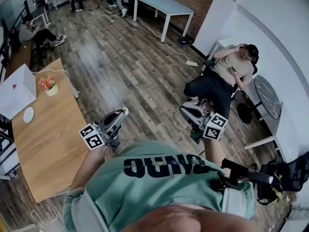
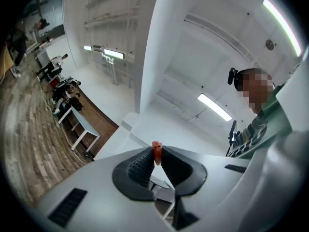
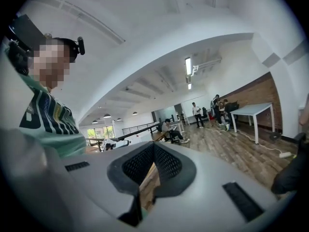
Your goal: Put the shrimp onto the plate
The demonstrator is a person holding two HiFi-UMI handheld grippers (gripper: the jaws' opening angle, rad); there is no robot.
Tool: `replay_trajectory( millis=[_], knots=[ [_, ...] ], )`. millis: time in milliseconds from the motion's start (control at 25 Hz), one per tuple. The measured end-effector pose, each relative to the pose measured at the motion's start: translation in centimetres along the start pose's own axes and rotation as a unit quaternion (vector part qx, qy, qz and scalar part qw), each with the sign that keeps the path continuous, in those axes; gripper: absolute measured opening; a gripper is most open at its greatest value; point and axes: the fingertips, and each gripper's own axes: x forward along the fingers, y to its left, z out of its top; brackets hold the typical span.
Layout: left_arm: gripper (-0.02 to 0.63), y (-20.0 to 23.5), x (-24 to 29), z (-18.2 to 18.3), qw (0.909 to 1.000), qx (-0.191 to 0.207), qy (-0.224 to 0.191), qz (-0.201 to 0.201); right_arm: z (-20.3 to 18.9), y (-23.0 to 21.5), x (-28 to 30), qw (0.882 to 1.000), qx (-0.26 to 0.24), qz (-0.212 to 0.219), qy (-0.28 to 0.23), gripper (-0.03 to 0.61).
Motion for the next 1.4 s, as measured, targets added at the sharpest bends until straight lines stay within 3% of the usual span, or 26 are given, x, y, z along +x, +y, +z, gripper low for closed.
replay_trajectory(
  millis=[200,440,560,720,840,1120,1240,1400],
  knots=[
    [0.048,3.1,2.2,1.6,0.9966,0.043,-0.026,0.065,0.3,-7.2,4.5,0.997,0.010,0.080,0.008,0.006],
    [0.048,7.0,9.2,2.8,0.9874,0.053,-0.062,0.136,5.2,-17.5,8.6,0.986,-0.005,0.164,0.014,0.006],
    [0.048,8.7,12.8,2.2,0.9805,0.065,-0.076,0.169,5.4,-22.3,9.9,0.979,0.001,0.203,0.015,0.006],
    [0.048,10.5,17.7,0.7,0.9761,0.087,-0.050,0.193,5.3,-27.8,11.5,0.972,0.014,0.235,0.016,0.006],
    [0.048,12.6,18.6,1.1,0.9699,0.083,-0.045,0.225,5.4,-29.9,13.4,0.966,0.024,0.256,0.017,0.006],
    [0.048,16.9,18.7,2.8,0.9678,0.069,-0.059,0.235,4.3,-32.6,17.8,0.964,0.049,0.257,0.044,0.006],
    [0.048,19.7,17.7,3.4,0.9704,0.063,-0.064,0.224,4.1,-32.4,20.1,0.964,0.031,0.258,0.047,0.006],
    [0.048,24.7,15.4,8.0,0.9765,0.057,-0.070,0.196,6.3,-32.4,25.2,0.973,0.004,0.227,0.041,0.006]
  ],
)
